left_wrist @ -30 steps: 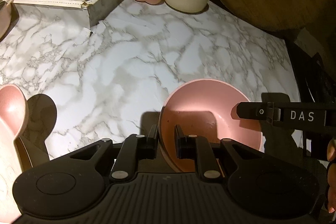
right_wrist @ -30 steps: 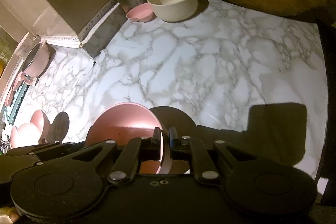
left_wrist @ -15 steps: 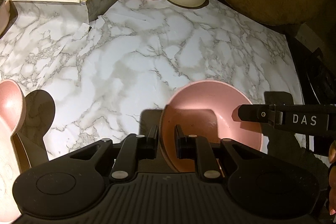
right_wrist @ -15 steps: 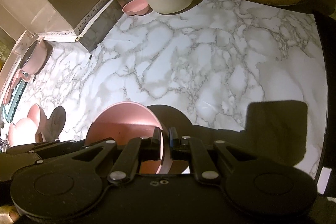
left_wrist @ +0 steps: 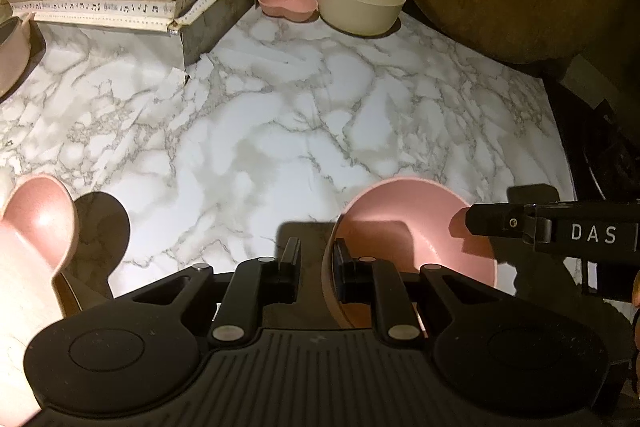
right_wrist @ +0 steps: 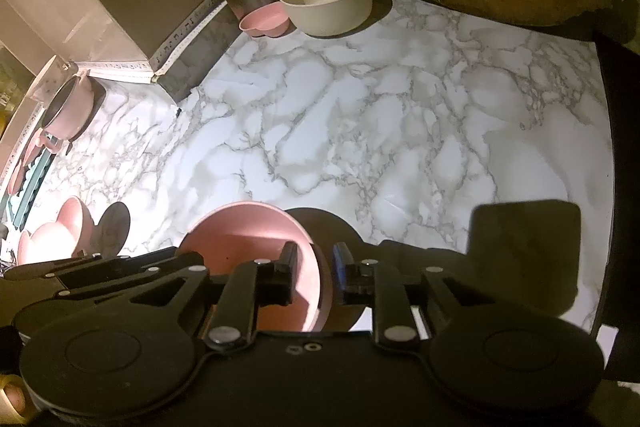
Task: Organize plates and bowls
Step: 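Carry the pink bowl with both grippers and lower it onto the stack, then open both grippers and lift them off the pink bowl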
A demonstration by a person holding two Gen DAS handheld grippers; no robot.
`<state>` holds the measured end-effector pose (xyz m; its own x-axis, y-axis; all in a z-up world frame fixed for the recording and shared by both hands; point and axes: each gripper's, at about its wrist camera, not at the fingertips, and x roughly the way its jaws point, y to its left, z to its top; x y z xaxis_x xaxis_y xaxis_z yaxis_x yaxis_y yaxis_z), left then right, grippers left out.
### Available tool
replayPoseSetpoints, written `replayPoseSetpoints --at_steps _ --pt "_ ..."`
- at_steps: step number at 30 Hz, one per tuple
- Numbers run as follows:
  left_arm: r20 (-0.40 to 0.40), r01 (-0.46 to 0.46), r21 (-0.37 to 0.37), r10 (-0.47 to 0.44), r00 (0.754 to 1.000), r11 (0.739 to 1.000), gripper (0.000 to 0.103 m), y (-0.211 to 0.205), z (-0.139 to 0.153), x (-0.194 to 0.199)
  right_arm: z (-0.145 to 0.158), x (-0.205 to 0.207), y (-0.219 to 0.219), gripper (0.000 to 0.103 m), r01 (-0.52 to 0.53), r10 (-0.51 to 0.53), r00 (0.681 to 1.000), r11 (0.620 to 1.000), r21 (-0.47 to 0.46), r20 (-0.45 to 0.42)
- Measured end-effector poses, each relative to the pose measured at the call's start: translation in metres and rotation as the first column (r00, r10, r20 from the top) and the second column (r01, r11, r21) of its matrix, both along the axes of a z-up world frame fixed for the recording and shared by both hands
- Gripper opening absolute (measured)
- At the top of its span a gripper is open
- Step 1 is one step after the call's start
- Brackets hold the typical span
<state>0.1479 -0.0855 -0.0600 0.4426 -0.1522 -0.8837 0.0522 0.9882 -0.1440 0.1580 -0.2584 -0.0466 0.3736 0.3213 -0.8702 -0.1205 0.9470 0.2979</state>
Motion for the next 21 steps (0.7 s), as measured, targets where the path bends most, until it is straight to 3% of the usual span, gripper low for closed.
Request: replayPoseSetpoints --at_steps 13,15,17,19,21 --pt "0.067 0.001 -0.021 0.001 0.998 1.000 0.018 0.005 0.025 0.016 0.019 0.011 -0.001 0.035 -0.013 0.013 0.998 1.000 -0.008 0.056" --pt "0.073 -0.006 -0.027 0.008 0.997 1.000 0.028 0.005 0.028 0.022 0.022 0.016 -0.002 0.036 -0.013 0.014 0.998 1.000 -0.006 0.065" --pt "0.085 -0.021 -0.031 0.024 0.996 0.999 0.055 0.006 0.030 0.027 0.025 0.021 -0.004 0.039 -0.011 0.011 0.997 1.000 -0.003 0.077" --pt "0.107 -0.040 -0.027 0.043 0.993 0.999 0.064 0.006 0.032 0.032 0.029 0.026 -0.006 0.047 -0.005 0.005 0.996 1.000 -0.003 0.090" --pt "0.114 -0.048 -0.024 0.051 0.992 0.999 0.064 0.004 0.033 0.039 0.031 0.033 -0.008 0.055 0.000 0.001 0.994 1.000 -0.007 0.106"
